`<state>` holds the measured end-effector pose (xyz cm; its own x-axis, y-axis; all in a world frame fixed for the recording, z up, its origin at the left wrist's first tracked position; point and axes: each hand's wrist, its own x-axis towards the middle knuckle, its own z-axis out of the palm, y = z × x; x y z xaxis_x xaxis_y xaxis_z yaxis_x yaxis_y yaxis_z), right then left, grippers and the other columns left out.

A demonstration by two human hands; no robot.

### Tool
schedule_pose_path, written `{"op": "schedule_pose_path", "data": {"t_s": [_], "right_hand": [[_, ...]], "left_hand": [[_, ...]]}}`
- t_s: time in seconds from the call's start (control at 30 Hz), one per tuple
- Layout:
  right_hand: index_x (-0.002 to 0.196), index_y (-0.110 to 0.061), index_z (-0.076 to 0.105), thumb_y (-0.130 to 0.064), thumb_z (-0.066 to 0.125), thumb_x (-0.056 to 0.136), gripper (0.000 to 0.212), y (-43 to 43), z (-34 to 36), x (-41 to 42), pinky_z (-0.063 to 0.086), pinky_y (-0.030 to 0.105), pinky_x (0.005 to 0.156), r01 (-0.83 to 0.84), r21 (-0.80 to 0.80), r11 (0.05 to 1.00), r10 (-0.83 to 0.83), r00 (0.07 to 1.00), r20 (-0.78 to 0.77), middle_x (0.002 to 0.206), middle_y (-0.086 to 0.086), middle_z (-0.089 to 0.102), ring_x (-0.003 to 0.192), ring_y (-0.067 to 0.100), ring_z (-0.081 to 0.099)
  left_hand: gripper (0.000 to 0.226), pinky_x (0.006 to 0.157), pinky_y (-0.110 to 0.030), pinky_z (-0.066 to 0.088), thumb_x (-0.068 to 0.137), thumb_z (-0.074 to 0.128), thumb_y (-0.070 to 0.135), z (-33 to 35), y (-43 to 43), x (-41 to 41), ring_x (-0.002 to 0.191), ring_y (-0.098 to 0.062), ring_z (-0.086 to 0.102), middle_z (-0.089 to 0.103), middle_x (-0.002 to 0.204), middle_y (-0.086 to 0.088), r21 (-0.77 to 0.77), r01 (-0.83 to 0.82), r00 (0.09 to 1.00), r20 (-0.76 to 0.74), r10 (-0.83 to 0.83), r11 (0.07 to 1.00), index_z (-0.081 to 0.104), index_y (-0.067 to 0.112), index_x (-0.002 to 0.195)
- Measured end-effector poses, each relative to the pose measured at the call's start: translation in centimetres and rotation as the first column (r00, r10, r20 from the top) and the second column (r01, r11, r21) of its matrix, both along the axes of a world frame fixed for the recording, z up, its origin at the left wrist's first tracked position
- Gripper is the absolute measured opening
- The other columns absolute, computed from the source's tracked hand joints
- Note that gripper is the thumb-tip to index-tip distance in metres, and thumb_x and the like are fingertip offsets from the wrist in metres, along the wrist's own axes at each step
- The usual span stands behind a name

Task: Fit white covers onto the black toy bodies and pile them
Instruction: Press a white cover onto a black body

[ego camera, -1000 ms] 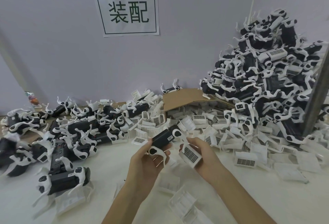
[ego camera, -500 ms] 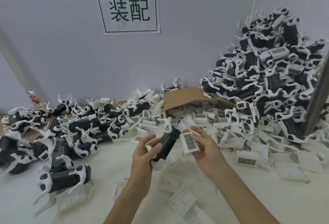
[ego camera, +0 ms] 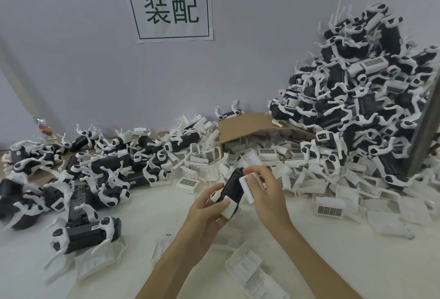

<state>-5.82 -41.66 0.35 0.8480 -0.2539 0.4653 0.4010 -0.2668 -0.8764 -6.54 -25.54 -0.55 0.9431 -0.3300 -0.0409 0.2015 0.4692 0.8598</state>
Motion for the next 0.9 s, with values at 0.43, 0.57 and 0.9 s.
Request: {"op": "schedule_pose_path", "data": {"t_s": [0.43,0.57,0.9], "right_hand": [[0.120,-0.031,0.051,-0.023,0.045,0.106,0.017,0.8,-0.6,-0.3,0.042,0.010,0.072,-0.217,-0.134,0.967,0.203,0.973,-0.109,0.088,-0.026,0.059,0.079,-0.007,0.055],[0.096,-0.025,0.067,-0.013,0.063,0.097,0.013,0.1,0.1,0.1,0.045,0.015,0.069,-0.194,0.091,0.977,0.204,0.973,-0.109,0.079,-0.021,0.064,0.073,0.000,0.057],[0.090,-0.009,0.064,-0.011,0.076,0.068,0.025,-0.4,0.8,0.1,0.056,0.024,0.062,-0.334,0.648,0.684,0.473,0.880,-0.046,0.079,0.005,0.071,0.072,0.015,0.069]], "left_hand": [[0.060,0.072,-0.032,0.060,0.072,0.077,0.004,0.0,0.7,0.7,0.092,-0.029,0.071,0.069,0.112,-0.022,-0.066,-0.074,0.997,0.021,0.075,0.995,0.061,0.014,0.129],[0.053,0.061,-0.032,0.059,0.069,0.074,0.003,-0.1,0.7,0.8,0.084,-0.030,0.069,0.071,0.103,-0.020,-0.062,-0.116,0.993,-0.007,0.116,0.991,0.063,0.011,0.121],[0.044,0.065,-0.032,0.059,0.080,0.070,0.017,0.1,0.4,0.4,0.086,-0.023,0.072,0.070,0.112,-0.022,-0.060,-0.034,0.998,0.050,0.037,0.998,0.060,0.005,0.121]]}}
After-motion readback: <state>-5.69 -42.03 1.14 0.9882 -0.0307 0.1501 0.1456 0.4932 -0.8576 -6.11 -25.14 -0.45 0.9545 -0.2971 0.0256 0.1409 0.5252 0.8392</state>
